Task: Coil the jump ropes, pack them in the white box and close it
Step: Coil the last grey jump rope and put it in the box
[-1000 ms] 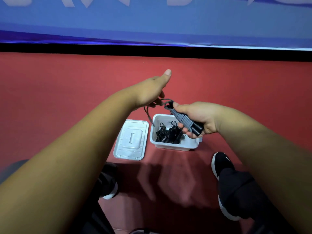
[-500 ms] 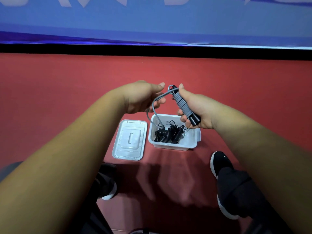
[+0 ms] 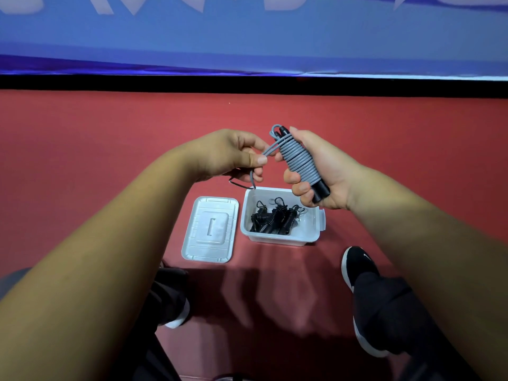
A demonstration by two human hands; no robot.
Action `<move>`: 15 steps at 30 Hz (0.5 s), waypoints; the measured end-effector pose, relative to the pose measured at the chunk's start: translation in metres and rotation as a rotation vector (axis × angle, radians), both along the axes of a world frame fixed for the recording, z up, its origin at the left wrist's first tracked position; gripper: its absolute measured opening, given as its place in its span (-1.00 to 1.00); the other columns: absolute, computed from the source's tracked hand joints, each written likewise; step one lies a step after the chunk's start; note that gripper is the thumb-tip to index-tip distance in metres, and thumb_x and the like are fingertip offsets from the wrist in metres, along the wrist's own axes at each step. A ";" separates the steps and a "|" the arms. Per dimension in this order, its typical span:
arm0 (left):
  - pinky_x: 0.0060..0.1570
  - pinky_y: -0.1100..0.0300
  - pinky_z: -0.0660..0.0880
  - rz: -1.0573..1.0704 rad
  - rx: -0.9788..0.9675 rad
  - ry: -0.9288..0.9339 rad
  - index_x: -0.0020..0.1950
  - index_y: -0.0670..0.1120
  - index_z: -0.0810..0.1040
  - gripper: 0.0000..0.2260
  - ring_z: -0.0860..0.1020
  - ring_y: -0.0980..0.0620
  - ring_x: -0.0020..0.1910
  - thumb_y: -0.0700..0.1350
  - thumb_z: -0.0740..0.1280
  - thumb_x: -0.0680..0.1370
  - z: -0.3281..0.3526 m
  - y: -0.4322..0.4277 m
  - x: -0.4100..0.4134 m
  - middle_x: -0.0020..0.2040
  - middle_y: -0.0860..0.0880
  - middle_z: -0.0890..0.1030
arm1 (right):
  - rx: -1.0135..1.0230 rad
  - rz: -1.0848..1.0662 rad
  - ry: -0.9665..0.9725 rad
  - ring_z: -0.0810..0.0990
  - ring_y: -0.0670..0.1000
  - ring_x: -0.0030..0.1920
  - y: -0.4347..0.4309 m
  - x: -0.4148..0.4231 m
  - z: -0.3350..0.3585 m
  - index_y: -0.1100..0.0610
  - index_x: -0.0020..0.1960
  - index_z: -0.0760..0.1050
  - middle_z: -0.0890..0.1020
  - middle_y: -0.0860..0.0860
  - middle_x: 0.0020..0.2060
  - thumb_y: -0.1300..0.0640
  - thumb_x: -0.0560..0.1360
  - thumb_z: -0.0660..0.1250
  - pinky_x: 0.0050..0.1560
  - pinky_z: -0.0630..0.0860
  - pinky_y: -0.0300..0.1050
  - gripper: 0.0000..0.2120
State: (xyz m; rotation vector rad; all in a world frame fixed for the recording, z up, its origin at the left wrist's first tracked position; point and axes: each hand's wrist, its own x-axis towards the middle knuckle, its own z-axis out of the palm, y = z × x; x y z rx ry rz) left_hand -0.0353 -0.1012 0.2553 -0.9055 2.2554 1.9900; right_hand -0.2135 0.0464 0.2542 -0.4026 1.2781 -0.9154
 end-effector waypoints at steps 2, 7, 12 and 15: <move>-0.02 0.17 0.65 -0.031 0.000 -0.003 0.18 -0.09 0.67 -0.84 0.67 -0.03 -0.10 -0.24 0.36 0.65 0.000 -0.001 0.001 -0.16 -0.13 0.67 | -0.013 0.037 0.007 0.27 -0.07 -0.50 0.002 0.001 0.002 -0.07 -0.01 0.54 0.37 -0.03 -0.36 -0.57 0.48 0.23 -0.48 0.26 -0.29 -0.43; -0.07 0.10 0.63 -0.098 -0.099 -0.096 0.13 -0.11 0.73 -0.86 0.64 -0.04 -0.13 -0.24 0.42 0.61 0.004 -0.002 0.005 -0.14 -0.14 0.69 | -0.013 0.163 0.008 0.28 -0.06 -0.54 0.006 0.003 0.004 -0.03 -0.01 0.51 0.36 -0.02 -0.38 -0.49 0.52 0.25 -0.50 0.27 -0.28 -0.49; -0.24 0.28 0.44 -0.197 -0.300 -0.132 -0.03 0.01 0.75 -0.85 0.48 0.15 -0.32 -0.24 0.50 0.55 0.005 -0.001 0.003 -0.29 0.11 0.63 | -0.007 0.323 -0.018 0.30 -0.04 -0.58 0.011 0.005 0.003 0.05 0.01 0.55 0.36 0.04 -0.41 -0.39 0.57 0.22 -0.50 0.34 -0.26 -0.50; -0.13 0.35 0.48 -0.230 -0.386 -0.149 -0.14 0.13 0.71 -0.77 0.54 0.23 -0.29 -0.22 0.53 0.53 0.000 0.001 0.001 -0.27 0.20 0.64 | 0.004 0.404 -0.013 0.39 -0.01 -0.58 0.014 0.007 0.003 0.11 0.02 0.59 0.44 0.09 -0.43 -0.37 0.57 0.22 -0.48 0.44 -0.20 -0.46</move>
